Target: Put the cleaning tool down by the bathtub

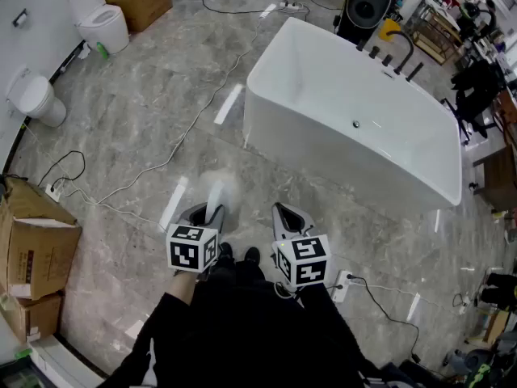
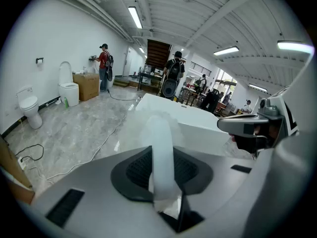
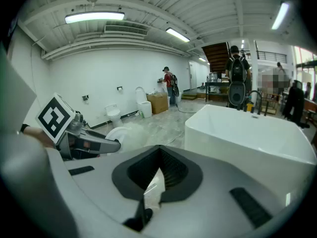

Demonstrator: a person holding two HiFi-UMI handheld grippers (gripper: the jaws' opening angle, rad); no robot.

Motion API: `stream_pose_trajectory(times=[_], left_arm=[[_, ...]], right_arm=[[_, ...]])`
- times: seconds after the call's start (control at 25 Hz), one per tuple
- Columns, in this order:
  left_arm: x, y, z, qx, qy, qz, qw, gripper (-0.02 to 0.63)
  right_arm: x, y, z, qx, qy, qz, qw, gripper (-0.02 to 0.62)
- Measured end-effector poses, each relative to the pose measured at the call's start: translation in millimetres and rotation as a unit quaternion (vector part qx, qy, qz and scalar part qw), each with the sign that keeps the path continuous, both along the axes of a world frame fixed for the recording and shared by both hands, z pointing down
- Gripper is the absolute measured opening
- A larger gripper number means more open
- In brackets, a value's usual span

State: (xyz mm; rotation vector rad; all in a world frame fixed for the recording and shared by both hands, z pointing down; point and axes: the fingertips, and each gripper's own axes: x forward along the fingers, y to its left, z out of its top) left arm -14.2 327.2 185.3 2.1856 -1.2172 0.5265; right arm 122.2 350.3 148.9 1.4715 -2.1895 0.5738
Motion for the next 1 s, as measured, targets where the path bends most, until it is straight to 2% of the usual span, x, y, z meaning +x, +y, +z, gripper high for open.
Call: stream_pose_trajectory(times=[0.56, 1.0], left_arm=[[0, -18, 5, 0.002, -0.002, -0.03, 0.9996, 0.095], [-3, -58, -19, 0.044, -0.009, -0.059, 0.9973, 0.095]], right_arm=[[22, -13, 10, 0.004, 0.002, 0.012, 1.0, 0.0], [37, -32, -6, 0.028, -0.007, 0.024, 0.999, 0.001]])
